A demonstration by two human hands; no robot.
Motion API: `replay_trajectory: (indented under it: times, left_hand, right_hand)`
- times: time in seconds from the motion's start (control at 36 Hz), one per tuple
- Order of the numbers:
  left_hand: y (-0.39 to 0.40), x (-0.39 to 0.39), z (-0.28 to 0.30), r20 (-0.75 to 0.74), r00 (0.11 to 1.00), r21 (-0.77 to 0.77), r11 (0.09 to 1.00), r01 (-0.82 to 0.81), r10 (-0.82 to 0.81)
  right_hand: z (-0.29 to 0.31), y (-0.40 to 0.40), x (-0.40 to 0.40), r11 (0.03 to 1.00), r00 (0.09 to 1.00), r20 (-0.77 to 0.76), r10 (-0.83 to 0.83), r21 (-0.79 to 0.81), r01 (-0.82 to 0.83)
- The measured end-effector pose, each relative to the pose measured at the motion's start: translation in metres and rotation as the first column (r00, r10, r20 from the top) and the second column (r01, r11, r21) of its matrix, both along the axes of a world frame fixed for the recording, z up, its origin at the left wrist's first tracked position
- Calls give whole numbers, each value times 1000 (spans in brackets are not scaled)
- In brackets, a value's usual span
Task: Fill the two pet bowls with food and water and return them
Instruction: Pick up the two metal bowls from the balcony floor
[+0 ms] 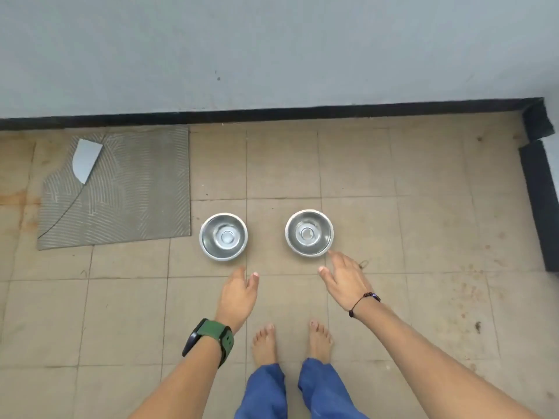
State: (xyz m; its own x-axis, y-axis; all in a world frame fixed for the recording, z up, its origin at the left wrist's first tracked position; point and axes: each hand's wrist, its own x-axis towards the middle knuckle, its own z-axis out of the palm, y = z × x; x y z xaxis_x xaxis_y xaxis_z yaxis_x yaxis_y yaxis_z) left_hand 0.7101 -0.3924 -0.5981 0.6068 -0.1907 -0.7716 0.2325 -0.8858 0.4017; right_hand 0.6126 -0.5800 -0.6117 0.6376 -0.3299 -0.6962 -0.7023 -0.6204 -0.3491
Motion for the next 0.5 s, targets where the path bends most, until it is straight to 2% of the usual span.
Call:
replay_trajectory:
  times: [0.14, 0.28, 0.39, 0.5]
  left_hand:
    - [-3, 3, -59, -110, 953, -2, 959, -285, 283]
    - [-5, 5, -126, -219, 858, -8, 878, -478, 465]
    - [-4, 9, -181, -325, 720, -5, 760, -650, 613]
    - [6, 15, -238, -404, 557, 20, 616, -788, 725]
  right_hand:
    - [-60, -3, 2, 995, 995, -30, -94, 44, 95]
    - [-124, -1, 3, 979, 981, -48, -188, 73, 192]
    - [-182, 2, 0, 925, 929, -118, -351, 111, 363]
    - [-238, 3, -4, 808, 816, -223, -533, 155, 569]
